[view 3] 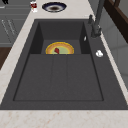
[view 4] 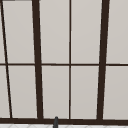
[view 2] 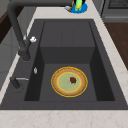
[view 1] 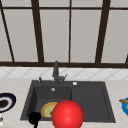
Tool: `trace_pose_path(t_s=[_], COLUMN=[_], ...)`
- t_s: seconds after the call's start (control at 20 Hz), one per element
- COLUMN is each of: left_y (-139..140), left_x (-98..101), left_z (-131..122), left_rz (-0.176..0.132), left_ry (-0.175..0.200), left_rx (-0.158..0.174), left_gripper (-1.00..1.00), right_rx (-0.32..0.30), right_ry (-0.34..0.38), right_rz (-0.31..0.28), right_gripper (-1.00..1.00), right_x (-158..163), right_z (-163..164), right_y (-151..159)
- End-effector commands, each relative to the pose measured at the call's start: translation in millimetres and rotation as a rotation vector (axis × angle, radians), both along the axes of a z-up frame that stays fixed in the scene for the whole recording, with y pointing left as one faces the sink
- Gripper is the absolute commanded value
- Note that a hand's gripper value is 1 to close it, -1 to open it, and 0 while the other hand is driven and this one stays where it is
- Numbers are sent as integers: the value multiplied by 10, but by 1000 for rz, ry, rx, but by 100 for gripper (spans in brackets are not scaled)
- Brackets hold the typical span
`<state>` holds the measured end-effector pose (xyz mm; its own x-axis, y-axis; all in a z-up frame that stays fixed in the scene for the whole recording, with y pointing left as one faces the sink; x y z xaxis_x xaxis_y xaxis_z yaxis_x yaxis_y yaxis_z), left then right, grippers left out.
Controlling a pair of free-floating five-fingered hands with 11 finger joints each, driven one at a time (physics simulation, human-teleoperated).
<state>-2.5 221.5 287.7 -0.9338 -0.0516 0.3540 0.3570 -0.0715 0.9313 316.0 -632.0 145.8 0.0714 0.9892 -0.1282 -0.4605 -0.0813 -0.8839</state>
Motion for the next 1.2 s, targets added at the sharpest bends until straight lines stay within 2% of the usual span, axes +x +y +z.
trace_pose_path(t_s=[0.0, 0.2, 0.35, 0.4, 0.65, 0.7, 0.8, 0.85, 1.0, 1.15], left_y=[0, 0, 0, 0, 0, 0, 0, 0, 0, 0], left_x=[0, 0, 0, 0, 0, 0, 0, 0, 0, 0], left_z=[0, 0, 0, 0, 0, 0, 0, 0, 0, 0], left_rz=[0, 0, 0, 0, 0, 0, 0, 0, 0, 0], left_ry=[0, 0, 0, 0, 0, 0, 0, 0, 0, 0], left_rx=[0, 0, 0, 0, 0, 0, 0, 0, 0, 0], left_gripper=[0, 0, 0, 0, 0, 0, 0, 0, 0, 0], right_rx=[25, 115, 140, 148, 141, 139, 123, 113, 82, 87], right_ry=[-9, -15, -34, -43, -65, -25, -37, -21, -96, -92], right_rz=[-99, -91, -36, -31, -24, -3, 10, 31, 17, 17], right_gripper=[100, 100, 100, -100, -100, -100, -100, -100, -100, -100], right_x=[0, -92, -61, -55, -101, -103, -107, -90, -133, -161], right_z=[-145, -93, -10, 20, 222, 222, 249, 252, 389, 503], right_y=[-92, -226, -299, -307, -283, -284, -241, -186, -148, -33])
